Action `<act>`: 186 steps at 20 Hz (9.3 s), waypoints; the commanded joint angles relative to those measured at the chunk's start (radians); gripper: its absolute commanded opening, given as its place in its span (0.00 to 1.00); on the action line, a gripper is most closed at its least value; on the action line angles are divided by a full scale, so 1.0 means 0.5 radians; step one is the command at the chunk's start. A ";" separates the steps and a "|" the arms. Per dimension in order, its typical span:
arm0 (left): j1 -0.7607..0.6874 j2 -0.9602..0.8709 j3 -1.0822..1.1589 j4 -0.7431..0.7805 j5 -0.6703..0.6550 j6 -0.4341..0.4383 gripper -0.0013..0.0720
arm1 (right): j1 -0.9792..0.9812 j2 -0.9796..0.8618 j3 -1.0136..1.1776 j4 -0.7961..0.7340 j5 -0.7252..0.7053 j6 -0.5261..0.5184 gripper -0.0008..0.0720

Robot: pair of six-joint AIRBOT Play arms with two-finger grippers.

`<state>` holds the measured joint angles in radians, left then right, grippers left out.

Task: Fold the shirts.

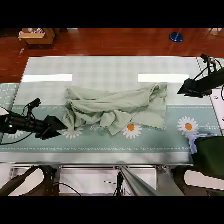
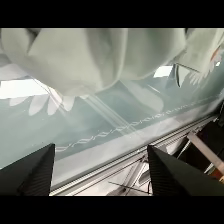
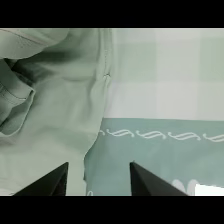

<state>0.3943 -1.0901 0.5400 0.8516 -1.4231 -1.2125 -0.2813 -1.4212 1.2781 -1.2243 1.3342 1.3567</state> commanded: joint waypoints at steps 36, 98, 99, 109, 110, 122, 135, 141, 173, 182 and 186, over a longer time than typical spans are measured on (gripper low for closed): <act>0.248 0.214 -0.044 -0.524 0.069 0.203 0.06 | 0.463 -0.418 -0.055 0.596 -0.267 -0.208 0.84; -0.251 0.196 0.880 0.137 0.839 0.032 0.06 | 0.388 -0.070 0.047 0.654 -0.704 0.097 0.04; -0.267 0.114 0.880 0.137 0.912 0.032 0.06 | 0.388 -0.143 0.047 0.755 -0.800 0.097 0.04; -0.474 -0.529 0.889 0.114 1.083 0.024 0.43 | 0.385 -0.536 0.054 0.925 -0.891 0.012 0.18; -0.449 -0.517 0.922 0.117 1.025 0.024 0.55 | 0.363 -0.517 0.082 0.951 -0.842 -0.023 0.26; 0.011 0.020 0.550 0.365 -0.198 -0.219 0.87 | -0.285 -0.147 0.294 -0.021 0.035 -0.008 0.62; -0.444 -0.098 -0.107 -0.048 0.309 -0.219 0.95 | -0.345 -0.147 -0.072 0.053 0.020 -0.081 0.70; -0.674 -0.448 -0.106 -0.185 0.494 -0.257 0.95 | -0.345 -0.147 -0.072 0.082 0.043 -0.083 0.70; -0.695 -0.421 -0.029 -0.403 0.401 0.071 0.06 | -0.226 -0.800 -0.065 0.987 -0.465 -0.277 0.24; -0.237 0.234 0.922 -0.516 0.160 0.151 0.06 | -0.330 -0.051 0.337 1.145 -0.060 -0.369 0.04; 0.051 0.527 1.557 -0.666 0.220 0.150 0.06 | -0.327 0.465 0.555 1.397 -0.195 -0.368 0.04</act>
<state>0.3286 -0.9260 1.1194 0.5667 -1.3376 -1.1393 -0.4431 -1.3529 1.4837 -0.6117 1.2716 1.1759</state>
